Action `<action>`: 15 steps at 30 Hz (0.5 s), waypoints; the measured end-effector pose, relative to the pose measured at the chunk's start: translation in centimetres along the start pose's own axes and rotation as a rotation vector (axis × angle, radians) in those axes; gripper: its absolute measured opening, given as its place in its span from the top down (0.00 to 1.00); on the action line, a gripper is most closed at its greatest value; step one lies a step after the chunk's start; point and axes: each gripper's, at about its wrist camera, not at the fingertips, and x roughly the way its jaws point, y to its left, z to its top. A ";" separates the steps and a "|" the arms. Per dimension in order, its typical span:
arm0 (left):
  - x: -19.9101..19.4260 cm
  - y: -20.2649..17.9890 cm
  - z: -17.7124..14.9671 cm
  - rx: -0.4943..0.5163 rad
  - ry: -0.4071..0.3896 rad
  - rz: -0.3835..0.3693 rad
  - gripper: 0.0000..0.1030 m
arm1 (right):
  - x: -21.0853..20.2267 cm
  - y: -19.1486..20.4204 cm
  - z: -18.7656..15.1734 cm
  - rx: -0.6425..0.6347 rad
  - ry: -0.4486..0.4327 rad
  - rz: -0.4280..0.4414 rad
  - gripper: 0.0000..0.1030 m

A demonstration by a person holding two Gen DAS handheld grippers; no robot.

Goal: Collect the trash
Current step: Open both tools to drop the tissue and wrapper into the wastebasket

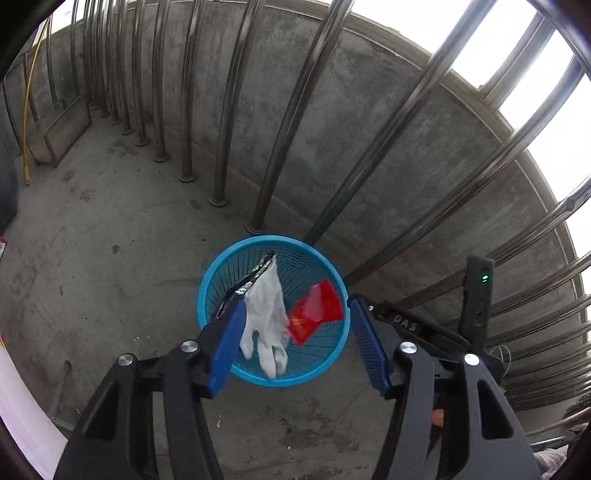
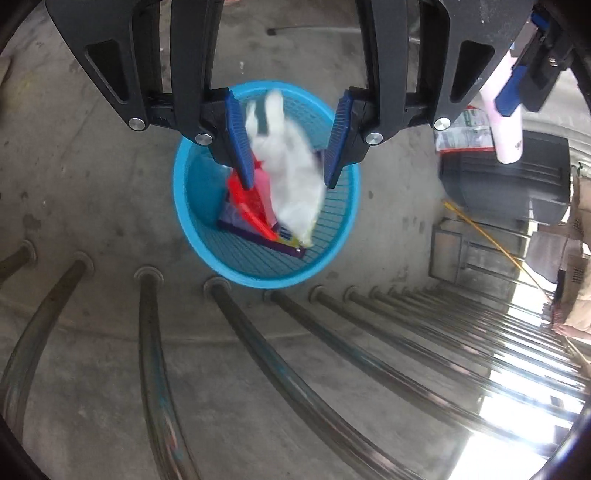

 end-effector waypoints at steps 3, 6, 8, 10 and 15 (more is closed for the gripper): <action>-1.7 0.1 -0.5 0.014 -0.031 -0.014 0.45 | -0.4 -0.5 -1.1 0.017 -0.004 0.022 0.62; -3.6 -0.4 -0.7 0.040 -0.073 0.021 0.45 | -1.6 -0.1 -2.0 0.001 -0.015 0.037 0.61; -5.4 -0.8 -1.1 0.058 -0.102 0.046 0.45 | -2.9 0.7 -2.3 -0.019 -0.026 0.056 0.61; -7.4 -1.1 -1.5 0.055 -0.132 0.076 0.45 | -4.6 1.8 -2.4 -0.041 -0.042 0.092 0.61; -14.7 -1.0 -4.3 0.025 -0.228 0.116 0.45 | -10.6 5.3 -4.2 -0.169 -0.109 0.179 0.58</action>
